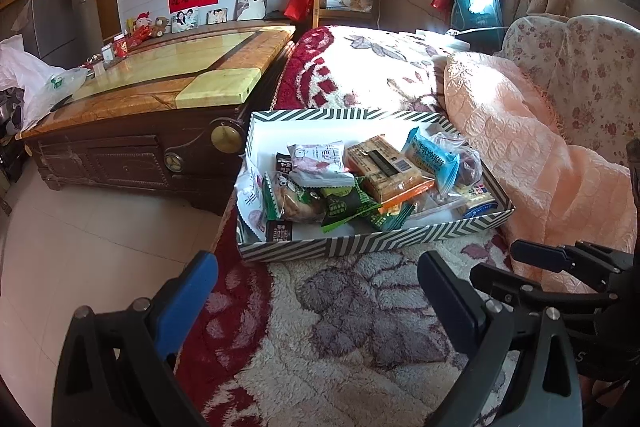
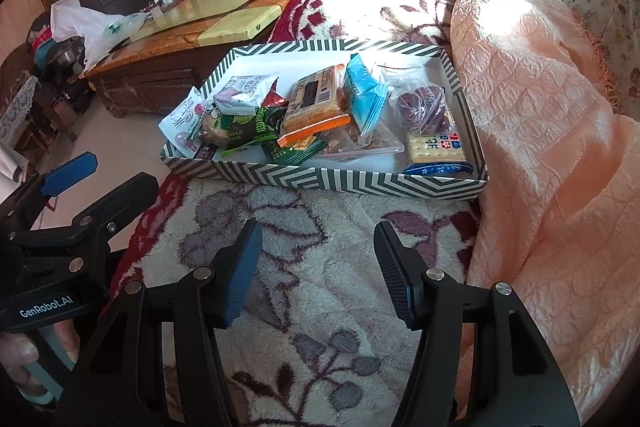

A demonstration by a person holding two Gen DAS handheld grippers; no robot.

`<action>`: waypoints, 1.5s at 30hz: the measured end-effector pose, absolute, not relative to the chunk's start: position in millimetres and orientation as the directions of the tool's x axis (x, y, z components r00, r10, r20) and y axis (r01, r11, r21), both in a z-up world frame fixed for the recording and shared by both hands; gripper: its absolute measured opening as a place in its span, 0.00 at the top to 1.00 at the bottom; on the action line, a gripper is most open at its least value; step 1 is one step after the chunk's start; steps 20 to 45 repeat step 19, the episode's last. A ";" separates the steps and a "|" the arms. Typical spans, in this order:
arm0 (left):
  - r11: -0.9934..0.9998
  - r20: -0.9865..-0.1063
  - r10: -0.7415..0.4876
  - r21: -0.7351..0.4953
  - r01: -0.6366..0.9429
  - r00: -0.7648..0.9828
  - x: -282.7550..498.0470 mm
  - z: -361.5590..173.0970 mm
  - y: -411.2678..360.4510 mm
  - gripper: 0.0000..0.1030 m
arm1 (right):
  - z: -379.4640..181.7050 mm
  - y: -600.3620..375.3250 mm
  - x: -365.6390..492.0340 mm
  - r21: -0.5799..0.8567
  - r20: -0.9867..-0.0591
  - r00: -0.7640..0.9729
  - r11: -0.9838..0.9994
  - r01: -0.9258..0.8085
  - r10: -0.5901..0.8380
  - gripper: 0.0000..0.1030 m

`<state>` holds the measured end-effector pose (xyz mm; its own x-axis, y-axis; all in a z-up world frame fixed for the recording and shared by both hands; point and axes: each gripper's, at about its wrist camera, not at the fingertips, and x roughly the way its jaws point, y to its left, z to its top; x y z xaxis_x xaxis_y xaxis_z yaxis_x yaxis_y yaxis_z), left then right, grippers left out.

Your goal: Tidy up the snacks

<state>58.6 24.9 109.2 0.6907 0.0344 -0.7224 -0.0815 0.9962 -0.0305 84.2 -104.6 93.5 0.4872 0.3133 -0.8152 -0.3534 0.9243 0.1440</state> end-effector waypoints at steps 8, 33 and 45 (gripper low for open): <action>0.996 -0.722 0.038 -0.026 -0.081 0.691 62.4 107.6 26.9 0.02 | 92.5 -103.5 85.4 0.143 -0.818 0.484 0.924 -0.355 0.312 0.44; 0.995 -0.708 0.040 -0.034 -0.091 0.705 62.9 108.1 33.0 0.02 | 87.4 -99.1 91.8 0.142 -0.826 0.469 0.921 -0.362 0.312 0.43; 0.995 -0.708 0.040 -0.034 -0.091 0.705 62.9 108.1 33.0 0.02 | 87.4 -99.1 91.8 0.142 -0.826 0.469 0.921 -0.362 0.312 0.43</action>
